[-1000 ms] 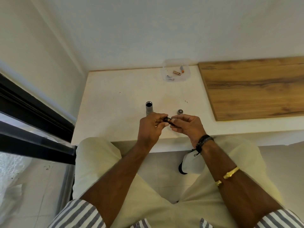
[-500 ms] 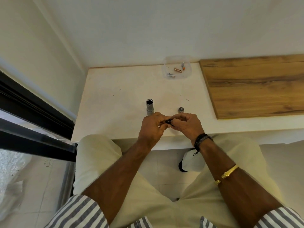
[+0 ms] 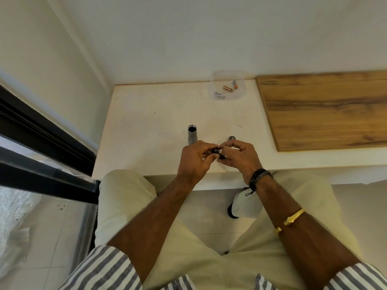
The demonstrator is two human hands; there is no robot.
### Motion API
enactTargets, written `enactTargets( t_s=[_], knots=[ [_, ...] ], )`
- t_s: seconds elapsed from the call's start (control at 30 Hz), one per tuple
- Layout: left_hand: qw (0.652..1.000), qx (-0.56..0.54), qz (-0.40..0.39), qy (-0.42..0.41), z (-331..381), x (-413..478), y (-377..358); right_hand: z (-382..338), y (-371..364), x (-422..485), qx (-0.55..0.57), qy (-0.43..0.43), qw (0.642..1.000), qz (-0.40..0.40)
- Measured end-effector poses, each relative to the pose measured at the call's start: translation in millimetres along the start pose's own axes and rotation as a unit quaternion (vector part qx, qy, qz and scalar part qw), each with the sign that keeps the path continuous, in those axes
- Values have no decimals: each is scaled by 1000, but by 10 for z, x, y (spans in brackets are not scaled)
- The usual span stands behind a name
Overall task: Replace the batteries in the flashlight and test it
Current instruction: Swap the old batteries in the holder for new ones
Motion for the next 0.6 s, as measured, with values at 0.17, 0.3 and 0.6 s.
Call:
enactTargets(
  t_s=[0.17, 0.3, 0.6],
  knots=[
    [998, -38, 35, 47, -45, 7, 13, -32, 6, -33, -28, 54, 998, 27],
    [996, -55, 43, 52, -62, 2, 3, -45, 15, -20, -61, 79, 995, 31],
    [892, -352, 102, 266, -277, -59, -141, -164, 270, 85, 71, 121, 985, 104]
  ],
)
Point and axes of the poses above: each hand's wrist, its own x-axis towards the middle knuckle, its own y-axis out of the back of the hand, z = x × y, the point moved 5 cm from there along x, towards the middle knuckle, and after that the axes turned 14 degrees about -y, right-handed, at the moved point
